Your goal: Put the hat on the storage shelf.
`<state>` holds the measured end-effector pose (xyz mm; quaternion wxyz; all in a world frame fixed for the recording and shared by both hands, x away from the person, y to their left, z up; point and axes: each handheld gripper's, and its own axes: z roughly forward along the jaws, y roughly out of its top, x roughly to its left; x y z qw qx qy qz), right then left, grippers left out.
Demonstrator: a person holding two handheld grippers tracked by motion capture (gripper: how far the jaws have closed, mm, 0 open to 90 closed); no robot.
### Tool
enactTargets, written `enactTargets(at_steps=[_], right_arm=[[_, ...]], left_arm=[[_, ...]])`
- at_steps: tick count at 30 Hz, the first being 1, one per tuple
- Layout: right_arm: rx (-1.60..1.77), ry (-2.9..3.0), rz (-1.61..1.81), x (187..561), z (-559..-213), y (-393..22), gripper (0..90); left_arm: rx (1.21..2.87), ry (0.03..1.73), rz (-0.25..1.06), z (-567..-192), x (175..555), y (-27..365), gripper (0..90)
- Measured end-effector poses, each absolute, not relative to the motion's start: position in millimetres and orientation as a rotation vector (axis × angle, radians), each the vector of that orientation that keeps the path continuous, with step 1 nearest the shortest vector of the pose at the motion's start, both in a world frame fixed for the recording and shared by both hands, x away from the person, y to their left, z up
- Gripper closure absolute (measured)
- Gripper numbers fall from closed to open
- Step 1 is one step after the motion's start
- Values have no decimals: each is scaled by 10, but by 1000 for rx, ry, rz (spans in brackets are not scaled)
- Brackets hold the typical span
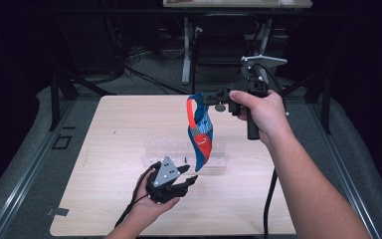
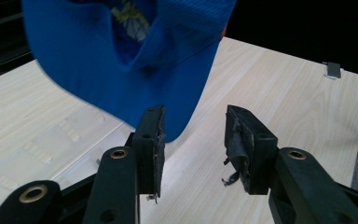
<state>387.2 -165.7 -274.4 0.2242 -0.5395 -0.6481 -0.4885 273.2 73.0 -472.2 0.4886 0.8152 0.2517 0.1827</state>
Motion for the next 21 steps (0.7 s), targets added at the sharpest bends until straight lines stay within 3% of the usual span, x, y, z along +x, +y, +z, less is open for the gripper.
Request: enactTargets(at_steps=[8, 14, 21], right_arm=[[-1478, -1777, -1348, 3881, -2771, -1601, 900], [-1470, -1782, -1340, 3883, -2790, -1586, 900], [-1472, -1775, -1344, 3891, -2805, -1595, 900]], left_arm=[[1983, 617, 499, -4683, 2771, 602, 665], [1999, 635, 531, -4691, 2830, 619, 824], [2021, 643, 582, -4662, 2891, 721, 881]])
